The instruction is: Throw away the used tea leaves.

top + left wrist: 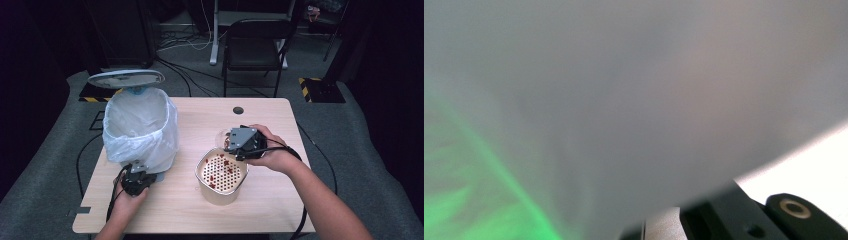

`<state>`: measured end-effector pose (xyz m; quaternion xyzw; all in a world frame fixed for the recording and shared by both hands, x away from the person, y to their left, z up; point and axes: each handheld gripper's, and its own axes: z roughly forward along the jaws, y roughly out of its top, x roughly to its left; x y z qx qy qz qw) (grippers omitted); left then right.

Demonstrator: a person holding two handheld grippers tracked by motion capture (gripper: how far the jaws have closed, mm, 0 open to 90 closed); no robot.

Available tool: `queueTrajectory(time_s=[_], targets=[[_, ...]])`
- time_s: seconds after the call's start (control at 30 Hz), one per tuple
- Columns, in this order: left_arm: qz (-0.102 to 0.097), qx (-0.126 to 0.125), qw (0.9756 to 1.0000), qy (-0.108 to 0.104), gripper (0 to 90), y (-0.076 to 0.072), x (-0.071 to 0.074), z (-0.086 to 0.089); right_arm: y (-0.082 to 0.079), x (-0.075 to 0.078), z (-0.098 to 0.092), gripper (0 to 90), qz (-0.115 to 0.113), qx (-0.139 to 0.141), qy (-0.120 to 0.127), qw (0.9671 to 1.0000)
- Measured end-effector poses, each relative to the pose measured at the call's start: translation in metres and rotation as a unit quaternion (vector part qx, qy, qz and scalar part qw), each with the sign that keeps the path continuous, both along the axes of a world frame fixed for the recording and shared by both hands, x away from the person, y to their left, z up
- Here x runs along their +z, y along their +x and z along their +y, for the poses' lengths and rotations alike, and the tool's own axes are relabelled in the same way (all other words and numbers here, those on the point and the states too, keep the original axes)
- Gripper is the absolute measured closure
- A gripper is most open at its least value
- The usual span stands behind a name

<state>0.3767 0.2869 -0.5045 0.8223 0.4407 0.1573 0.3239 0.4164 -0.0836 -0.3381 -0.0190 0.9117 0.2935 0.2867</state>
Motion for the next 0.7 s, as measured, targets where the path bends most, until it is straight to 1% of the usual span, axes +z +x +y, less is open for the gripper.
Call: queueTrajectory(time_s=[0.03, 0.13, 0.33, 0.4, 0.47, 0.67, 0.7], targets=[[0.0, 0.0, 1.0, 0.0, 90.0, 0.0, 0.0, 0.0, -0.0003, 0.0, 0.0008, 51.0, -0.005, 0.003, -0.004, 1.0], [0.0, 0.0, 1.0, 0.0, 90.0, 0.0, 0.0, 0.0, -0.0037, 0.001, 0.0025, 51.0, -0.01, 0.007, -0.017, 0.9998], [0.0, 0.0, 1.0, 0.001, 90.0, 0.0, 0.0, 0.0, -0.0047, 0.0018, 0.0032, 51.0, -0.009, 0.015, -0.021, 0.9996], [0.0, -0.001, 1.0, 0.001, 90.0, 0.0001, 0.0001, 0.0001, -0.0051, 0.0018, 0.0034, 51.0, -0.012, 0.022, -0.023, 0.9994], [0.0, -0.001, 1.0, 0.001, 90.0, 0.0001, 0.0001, 0.0002, -0.0065, 0.0013, 0.0034, 51.0, -0.011, 0.021, -0.028, 0.9993], [-0.001, 0.0, 1.0, 0.001, 90.0, 0.0001, 0.0001, 0.0001, -0.0073, 0.0005, 0.0042, 51.0, -0.026, 0.032, -0.041, 0.9983], [-0.002, 0.005, 1.0, -0.006, 90.0, -0.0002, -0.0006, -0.0009, -0.0079, 0.0001, 0.0046, 51.0, -0.028, 0.034, -0.043, 0.9981]])
